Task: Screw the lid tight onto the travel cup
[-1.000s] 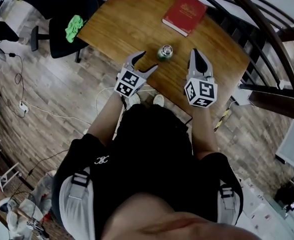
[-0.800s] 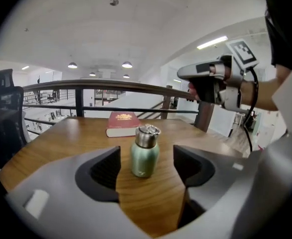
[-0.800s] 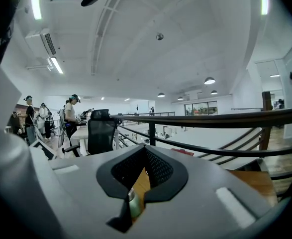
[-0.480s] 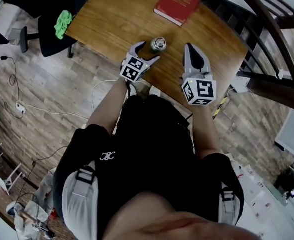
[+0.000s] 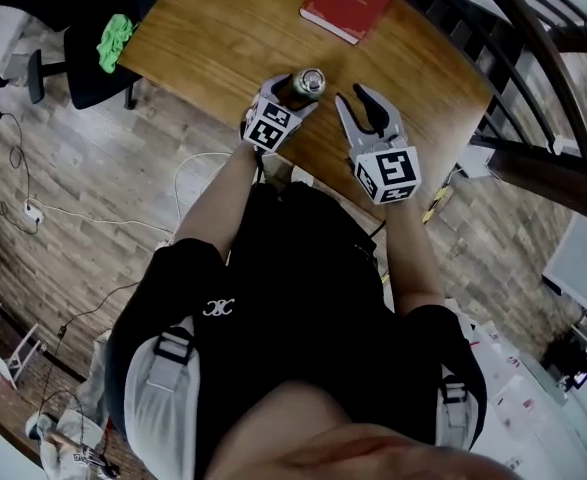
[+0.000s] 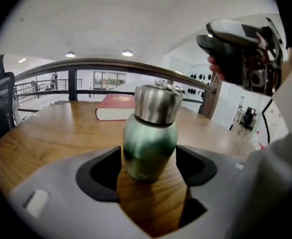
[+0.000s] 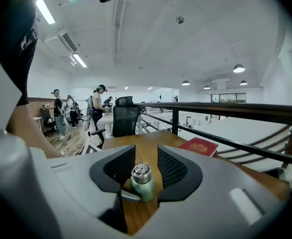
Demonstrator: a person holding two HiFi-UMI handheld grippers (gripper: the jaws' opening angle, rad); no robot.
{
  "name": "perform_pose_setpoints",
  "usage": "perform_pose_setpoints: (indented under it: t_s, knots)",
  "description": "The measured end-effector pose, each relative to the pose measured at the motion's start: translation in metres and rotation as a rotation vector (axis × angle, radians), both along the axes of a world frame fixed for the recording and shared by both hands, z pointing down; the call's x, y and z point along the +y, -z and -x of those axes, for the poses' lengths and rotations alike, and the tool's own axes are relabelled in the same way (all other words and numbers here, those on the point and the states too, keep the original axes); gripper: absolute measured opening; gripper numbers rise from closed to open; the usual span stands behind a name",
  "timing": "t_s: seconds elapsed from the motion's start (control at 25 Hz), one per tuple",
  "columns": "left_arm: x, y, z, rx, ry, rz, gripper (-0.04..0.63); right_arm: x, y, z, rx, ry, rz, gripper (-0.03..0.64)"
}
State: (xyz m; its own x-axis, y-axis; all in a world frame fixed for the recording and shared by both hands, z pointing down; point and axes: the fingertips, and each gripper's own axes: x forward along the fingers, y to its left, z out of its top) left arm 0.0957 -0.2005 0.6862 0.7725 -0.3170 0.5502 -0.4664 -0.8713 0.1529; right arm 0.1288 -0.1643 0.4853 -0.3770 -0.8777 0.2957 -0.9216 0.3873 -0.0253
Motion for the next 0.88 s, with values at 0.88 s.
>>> perform_pose_setpoints:
  t_s: [0.88]
  knots:
    - [0.001,-0.007,0.008,-0.008,-0.219,-0.071,0.350,-0.028,-0.105,0.033,0.184,0.419,0.198,0.265]
